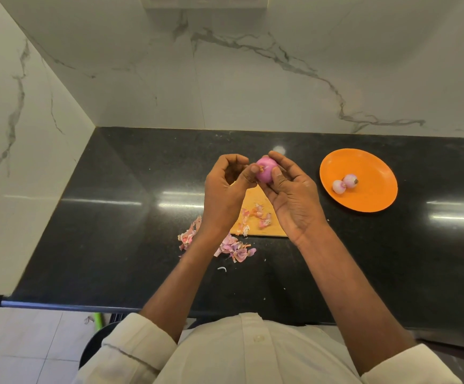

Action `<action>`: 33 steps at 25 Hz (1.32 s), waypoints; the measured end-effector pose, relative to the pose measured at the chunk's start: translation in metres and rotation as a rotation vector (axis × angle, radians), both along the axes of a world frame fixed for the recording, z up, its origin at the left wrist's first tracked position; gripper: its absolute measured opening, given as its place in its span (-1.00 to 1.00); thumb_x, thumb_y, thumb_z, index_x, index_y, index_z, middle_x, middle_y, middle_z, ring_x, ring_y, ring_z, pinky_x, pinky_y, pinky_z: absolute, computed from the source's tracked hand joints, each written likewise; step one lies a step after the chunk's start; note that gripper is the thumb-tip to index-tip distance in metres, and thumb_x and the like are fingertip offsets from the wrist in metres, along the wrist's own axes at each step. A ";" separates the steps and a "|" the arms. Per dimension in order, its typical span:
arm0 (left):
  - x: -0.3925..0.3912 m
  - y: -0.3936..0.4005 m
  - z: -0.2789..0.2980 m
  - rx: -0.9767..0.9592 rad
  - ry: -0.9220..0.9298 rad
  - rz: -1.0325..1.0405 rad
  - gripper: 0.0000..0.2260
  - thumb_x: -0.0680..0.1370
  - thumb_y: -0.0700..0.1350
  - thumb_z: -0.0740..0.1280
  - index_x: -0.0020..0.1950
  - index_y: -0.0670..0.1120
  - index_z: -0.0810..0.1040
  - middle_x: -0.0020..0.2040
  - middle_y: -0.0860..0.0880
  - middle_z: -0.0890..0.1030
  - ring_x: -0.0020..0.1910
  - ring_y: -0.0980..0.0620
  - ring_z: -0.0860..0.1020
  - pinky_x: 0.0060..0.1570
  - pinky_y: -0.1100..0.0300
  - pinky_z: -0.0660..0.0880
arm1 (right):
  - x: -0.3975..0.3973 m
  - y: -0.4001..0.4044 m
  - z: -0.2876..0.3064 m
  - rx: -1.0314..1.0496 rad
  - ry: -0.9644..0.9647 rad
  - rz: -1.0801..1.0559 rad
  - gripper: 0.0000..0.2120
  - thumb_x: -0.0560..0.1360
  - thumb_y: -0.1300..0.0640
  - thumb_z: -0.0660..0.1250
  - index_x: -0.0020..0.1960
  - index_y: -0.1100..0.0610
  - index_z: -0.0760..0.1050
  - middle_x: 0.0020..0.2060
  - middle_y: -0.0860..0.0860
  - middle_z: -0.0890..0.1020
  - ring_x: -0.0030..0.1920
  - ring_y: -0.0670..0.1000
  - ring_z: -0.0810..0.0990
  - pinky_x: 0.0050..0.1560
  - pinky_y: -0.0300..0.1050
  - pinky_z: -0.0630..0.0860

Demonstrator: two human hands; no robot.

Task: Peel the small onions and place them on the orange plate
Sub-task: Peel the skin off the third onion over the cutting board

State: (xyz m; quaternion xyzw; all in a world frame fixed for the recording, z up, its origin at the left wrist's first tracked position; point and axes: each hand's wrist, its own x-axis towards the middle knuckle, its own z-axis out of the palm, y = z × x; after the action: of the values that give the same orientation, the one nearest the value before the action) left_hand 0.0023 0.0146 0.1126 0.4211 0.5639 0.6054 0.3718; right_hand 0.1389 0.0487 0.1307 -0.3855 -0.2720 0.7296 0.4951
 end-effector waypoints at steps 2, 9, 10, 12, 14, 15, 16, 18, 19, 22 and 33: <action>0.001 0.002 0.001 -0.002 0.095 0.026 -0.79 0.61 -0.12 0.52 0.20 -0.18 0.67 0.02 -0.08 0.73 0.02 -0.07 0.72 0.09 -0.08 0.71 | -0.002 0.000 0.000 0.035 -0.048 0.002 -0.74 0.66 0.34 0.28 0.25 0.13 0.63 0.30 0.17 0.64 0.32 0.18 0.65 0.31 0.07 0.63; -0.003 0.007 0.002 -0.074 0.136 0.058 -0.84 0.64 -0.09 0.48 0.13 -0.15 0.75 -0.05 -0.03 0.77 -0.02 0.00 0.75 0.07 -0.05 0.72 | -0.005 0.001 0.004 0.155 -0.265 -0.049 -0.73 0.68 0.33 0.29 0.18 0.01 0.64 0.20 0.02 0.67 0.24 0.10 0.68 0.12 -0.09 0.67; -0.003 0.008 0.002 -0.073 0.119 0.055 -0.83 0.65 -0.09 0.47 0.16 -0.15 0.75 -0.04 -0.04 0.77 0.00 -0.01 0.75 0.08 -0.05 0.72 | -0.005 0.002 0.005 0.163 -0.260 -0.052 -0.73 0.68 0.32 0.29 0.17 0.01 0.64 0.20 0.02 0.67 0.21 0.08 0.69 0.08 -0.11 0.67; -0.004 0.010 0.003 -0.061 0.096 0.045 -0.82 0.66 -0.10 0.46 0.18 -0.17 0.75 -0.02 -0.06 0.78 0.01 -0.02 0.75 0.09 -0.05 0.72 | -0.005 0.003 0.006 0.170 -0.253 -0.055 -0.74 0.67 0.32 0.29 0.17 0.02 0.64 0.20 0.03 0.67 0.17 0.05 0.71 0.04 -0.14 0.67; -0.005 0.010 0.005 -0.059 0.102 0.032 -0.83 0.64 -0.11 0.49 0.16 -0.16 0.75 -0.03 -0.05 0.78 0.00 0.01 0.75 0.10 -0.01 0.72 | -0.005 0.004 0.006 0.178 -0.266 -0.056 -0.74 0.67 0.32 0.30 0.17 0.01 0.65 0.22 0.04 0.67 0.20 0.06 0.70 0.05 -0.12 0.67; -0.005 0.011 0.005 -0.063 0.116 0.032 -0.84 0.62 -0.12 0.51 0.15 -0.16 0.76 -0.04 -0.04 0.77 -0.02 0.03 0.75 0.09 0.03 0.71 | -0.005 0.005 0.005 0.184 -0.283 -0.053 -0.73 0.67 0.32 0.31 0.17 0.00 0.65 0.23 0.04 0.67 0.24 0.08 0.68 0.08 -0.11 0.67; -0.005 0.011 0.006 -0.066 0.130 0.035 -0.85 0.61 -0.12 0.52 0.13 -0.16 0.76 -0.06 -0.03 0.77 -0.03 0.05 0.74 0.08 0.07 0.71 | -0.005 0.005 0.004 0.192 -0.303 -0.051 -0.73 0.66 0.32 0.32 0.17 -0.01 0.65 0.24 0.04 0.67 0.27 0.09 0.67 0.10 -0.09 0.67; -0.005 0.013 0.005 -0.071 0.141 0.040 -0.87 0.60 -0.12 0.52 0.10 -0.15 0.77 -0.07 -0.03 0.77 -0.05 0.05 0.74 0.05 0.12 0.71 | -0.006 0.005 0.002 0.204 -0.320 -0.043 -0.73 0.66 0.32 0.33 0.17 -0.02 0.65 0.24 0.04 0.67 0.29 0.11 0.65 0.13 -0.06 0.68; -0.005 0.014 0.004 -0.081 0.120 0.036 -0.87 0.61 -0.12 0.52 0.09 -0.15 0.76 -0.07 -0.04 0.76 -0.05 0.02 0.74 0.04 0.11 0.71 | -0.007 0.004 0.002 0.200 -0.313 -0.038 -0.73 0.66 0.32 0.32 0.18 -0.01 0.65 0.25 0.05 0.66 0.29 0.11 0.65 0.15 -0.05 0.68; -0.008 0.016 0.004 -0.155 -0.096 0.004 -0.89 0.60 -0.16 0.50 0.08 -0.19 0.75 -0.03 -0.13 0.76 0.03 -0.10 0.75 0.06 -0.04 0.72 | -0.006 0.005 0.002 0.159 -0.247 -0.018 -0.72 0.68 0.34 0.27 0.19 0.03 0.64 0.27 0.10 0.65 0.30 0.14 0.65 0.25 0.02 0.65; -0.006 0.013 0.010 -0.249 -0.489 -0.055 -0.92 0.62 -0.25 0.43 0.00 -0.23 0.71 -0.06 -0.16 0.70 -0.02 -0.05 0.67 -0.04 0.08 0.69 | -0.005 0.007 0.001 0.101 -0.156 0.028 -0.73 0.67 0.36 0.27 0.23 0.10 0.63 0.27 0.13 0.66 0.32 0.17 0.65 0.27 0.01 0.65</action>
State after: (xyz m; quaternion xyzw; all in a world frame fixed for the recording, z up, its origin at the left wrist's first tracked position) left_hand -0.0039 0.0280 0.1222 0.2284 0.5160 0.6047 0.5620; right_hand 0.1336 0.0553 0.1312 -0.4119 -0.3512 0.6896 0.4811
